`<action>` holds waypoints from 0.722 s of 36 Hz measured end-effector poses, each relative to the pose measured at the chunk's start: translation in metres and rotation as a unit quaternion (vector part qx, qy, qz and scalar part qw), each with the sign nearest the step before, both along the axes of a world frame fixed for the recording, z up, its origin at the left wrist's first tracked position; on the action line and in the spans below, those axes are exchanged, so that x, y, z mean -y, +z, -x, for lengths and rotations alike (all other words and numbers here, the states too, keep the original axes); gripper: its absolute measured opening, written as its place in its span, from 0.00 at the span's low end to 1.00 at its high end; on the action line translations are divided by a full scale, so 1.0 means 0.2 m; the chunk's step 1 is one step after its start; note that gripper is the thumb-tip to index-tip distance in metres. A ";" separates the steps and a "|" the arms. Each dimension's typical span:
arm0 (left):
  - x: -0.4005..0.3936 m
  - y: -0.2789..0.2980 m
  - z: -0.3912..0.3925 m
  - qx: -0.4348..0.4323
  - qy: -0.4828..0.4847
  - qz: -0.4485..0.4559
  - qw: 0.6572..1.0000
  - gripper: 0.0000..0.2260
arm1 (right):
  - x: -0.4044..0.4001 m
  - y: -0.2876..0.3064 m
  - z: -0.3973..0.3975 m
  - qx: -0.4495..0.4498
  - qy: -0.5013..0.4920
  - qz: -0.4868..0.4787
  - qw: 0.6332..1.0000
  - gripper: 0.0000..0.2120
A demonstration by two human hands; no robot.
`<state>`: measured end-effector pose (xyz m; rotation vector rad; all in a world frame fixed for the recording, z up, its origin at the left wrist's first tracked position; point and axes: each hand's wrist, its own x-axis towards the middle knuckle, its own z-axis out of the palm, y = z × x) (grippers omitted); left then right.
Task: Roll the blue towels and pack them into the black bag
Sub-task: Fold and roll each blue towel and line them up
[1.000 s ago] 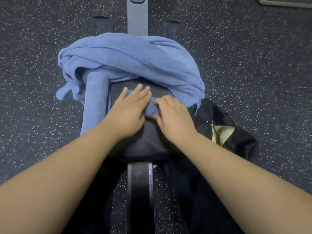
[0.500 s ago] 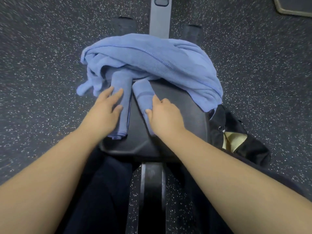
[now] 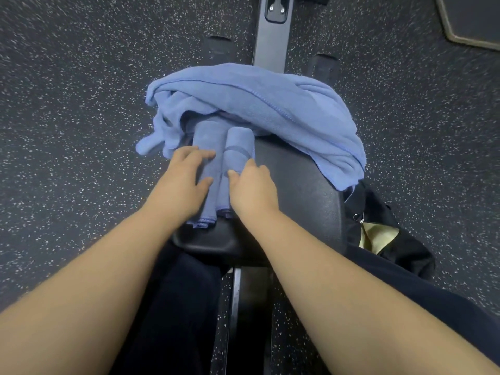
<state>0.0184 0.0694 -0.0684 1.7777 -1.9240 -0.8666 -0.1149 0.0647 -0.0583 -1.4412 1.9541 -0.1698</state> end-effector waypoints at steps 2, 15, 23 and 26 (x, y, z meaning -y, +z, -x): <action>0.00 0.01 0.01 0.010 0.001 0.001 1.000 0.21 | 0.00 0.00 0.01 0.017 0.000 0.001 1.000 0.23; 0.06 0.01 0.00 0.091 0.003 0.057 0.994 0.15 | 0.21 0.06 0.27 -0.026 0.046 0.241 0.969 0.24; 0.27 0.07 0.03 0.091 -0.045 0.135 0.986 0.15 | 0.34 0.06 0.37 -0.125 0.061 0.225 0.964 0.17; 0.39 0.12 0.07 0.102 -0.059 0.153 0.981 0.17 | 0.37 0.08 0.37 -0.116 0.062 0.228 0.965 0.10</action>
